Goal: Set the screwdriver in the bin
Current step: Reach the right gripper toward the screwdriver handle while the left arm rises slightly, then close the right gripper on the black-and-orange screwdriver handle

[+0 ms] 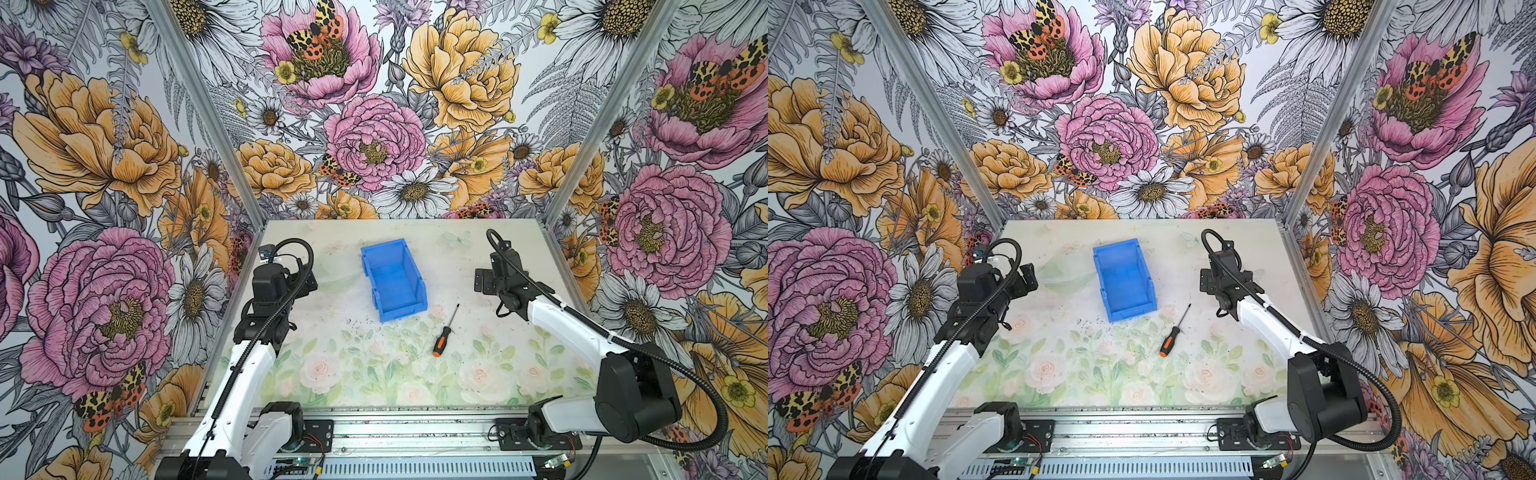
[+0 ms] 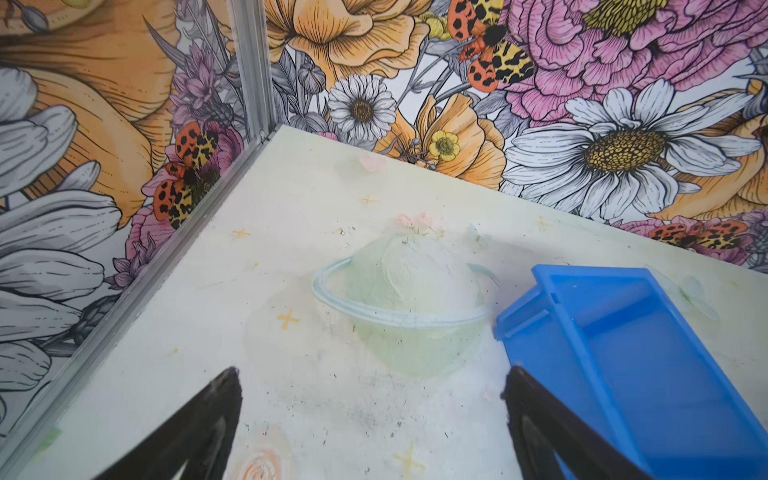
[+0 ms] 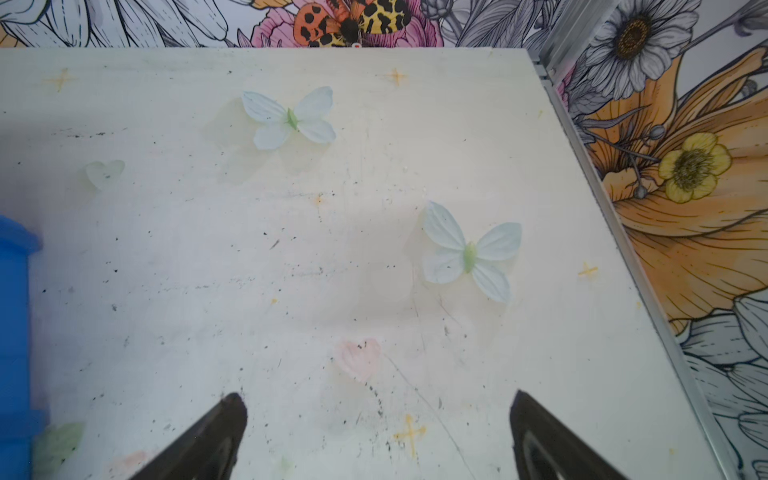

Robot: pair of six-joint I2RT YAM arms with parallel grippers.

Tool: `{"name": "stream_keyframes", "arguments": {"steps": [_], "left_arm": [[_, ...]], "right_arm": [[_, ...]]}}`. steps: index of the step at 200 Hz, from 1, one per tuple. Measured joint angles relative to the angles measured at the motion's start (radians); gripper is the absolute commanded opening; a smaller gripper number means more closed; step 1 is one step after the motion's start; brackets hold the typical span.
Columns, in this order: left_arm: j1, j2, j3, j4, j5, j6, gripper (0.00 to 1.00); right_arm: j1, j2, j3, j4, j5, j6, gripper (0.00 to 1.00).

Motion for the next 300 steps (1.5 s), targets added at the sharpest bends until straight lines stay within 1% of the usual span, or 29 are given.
{"name": "stream_keyframes", "arguments": {"steps": [17,48,81,111,142,181,236,300], "left_arm": [[-0.017,0.001,0.011,-0.053,0.003,-0.001,0.99],[-0.092,-0.051,0.008,-0.118,0.008,-0.023,0.99],[-0.129,-0.142,-0.056,-0.146,0.004,-0.055,0.99],[-0.162,-0.174,-0.096,-0.194,-0.002,-0.087,0.99],[-0.185,-0.183,-0.108,-0.212,-0.001,-0.131,0.99],[-0.220,-0.174,-0.110,-0.216,0.006,-0.174,0.99],[-0.253,-0.174,-0.138,-0.225,0.011,-0.199,0.99],[-0.274,-0.175,-0.138,-0.225,0.011,-0.198,0.99]], "right_arm": [[0.030,-0.011,0.024,-0.080,-0.001,0.077,0.99],[0.082,-0.029,0.029,-0.220,-0.025,0.243,0.99],[0.161,-0.029,0.029,-0.343,-0.057,0.392,1.00],[0.230,-0.029,0.018,-0.391,-0.095,0.505,1.00],[0.299,-0.027,-0.012,-0.413,-0.118,0.588,0.99],[0.361,0.010,-0.018,-0.417,-0.135,0.638,0.99],[0.412,0.104,-0.018,-0.377,-0.174,0.653,0.97],[0.430,0.237,0.006,-0.309,-0.228,0.632,0.85]]}}
